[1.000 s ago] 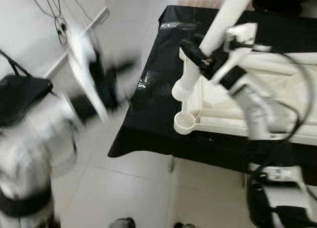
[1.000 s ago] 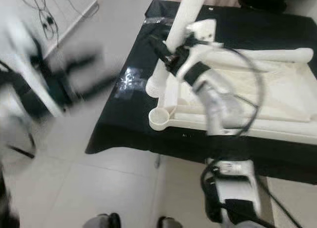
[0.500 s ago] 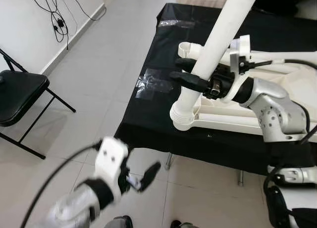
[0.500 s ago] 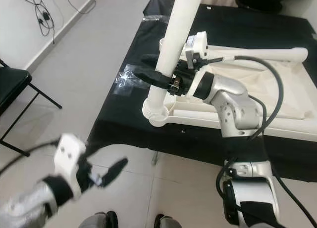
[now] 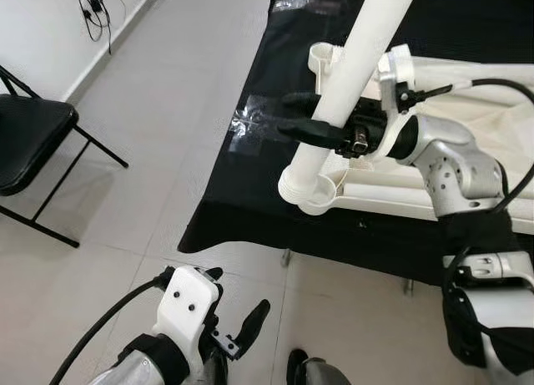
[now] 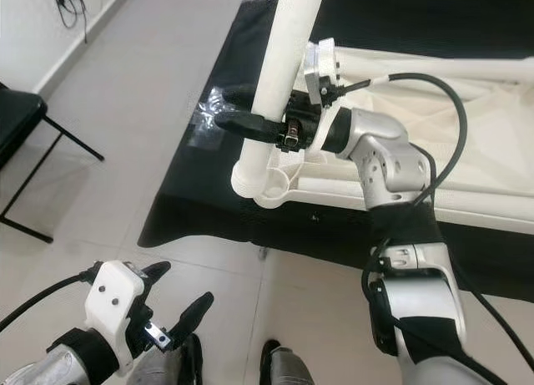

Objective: Building children table

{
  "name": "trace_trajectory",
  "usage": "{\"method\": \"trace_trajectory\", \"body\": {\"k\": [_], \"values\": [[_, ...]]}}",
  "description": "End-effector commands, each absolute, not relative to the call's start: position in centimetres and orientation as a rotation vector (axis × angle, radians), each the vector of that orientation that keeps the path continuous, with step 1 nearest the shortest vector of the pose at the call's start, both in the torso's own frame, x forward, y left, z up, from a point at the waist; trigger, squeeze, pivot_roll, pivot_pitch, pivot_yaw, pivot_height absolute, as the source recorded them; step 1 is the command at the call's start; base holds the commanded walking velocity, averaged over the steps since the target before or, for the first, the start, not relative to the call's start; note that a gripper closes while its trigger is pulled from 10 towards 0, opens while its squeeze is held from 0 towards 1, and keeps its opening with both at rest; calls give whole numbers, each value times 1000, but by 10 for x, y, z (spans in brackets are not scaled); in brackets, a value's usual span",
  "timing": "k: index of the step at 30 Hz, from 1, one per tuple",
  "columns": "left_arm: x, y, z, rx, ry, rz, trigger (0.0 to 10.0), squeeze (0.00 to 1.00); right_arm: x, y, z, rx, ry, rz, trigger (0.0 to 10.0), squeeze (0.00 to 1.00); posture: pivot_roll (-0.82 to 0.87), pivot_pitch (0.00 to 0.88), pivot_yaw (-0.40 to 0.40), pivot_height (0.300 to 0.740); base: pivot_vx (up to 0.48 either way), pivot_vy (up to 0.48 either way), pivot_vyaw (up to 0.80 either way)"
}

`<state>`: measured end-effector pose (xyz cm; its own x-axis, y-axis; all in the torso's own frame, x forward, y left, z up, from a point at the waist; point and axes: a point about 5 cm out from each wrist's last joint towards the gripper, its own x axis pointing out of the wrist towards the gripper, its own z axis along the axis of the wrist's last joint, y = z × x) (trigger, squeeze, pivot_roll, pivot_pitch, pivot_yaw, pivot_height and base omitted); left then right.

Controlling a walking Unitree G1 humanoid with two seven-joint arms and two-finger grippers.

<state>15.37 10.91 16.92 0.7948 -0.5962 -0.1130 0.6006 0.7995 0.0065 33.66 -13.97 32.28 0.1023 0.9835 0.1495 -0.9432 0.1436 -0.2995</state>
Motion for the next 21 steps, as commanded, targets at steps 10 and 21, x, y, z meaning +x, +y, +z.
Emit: {"method": "trace_trajectory", "body": {"k": [10, 21], "values": [[137, 107, 170, 22, 98, -695, 10000, 0, 329, -146, 339, -236, -327, 1613, 10000, 0, 79, 428, -17, 740, 0, 0, 0], [132, 108, 170, 20, 86, -700, 10000, 0, 330, -141, 346, -379, -322, 1639, 10000, 0, 86, 442, -12, 740, 0, 0, 0]]}}
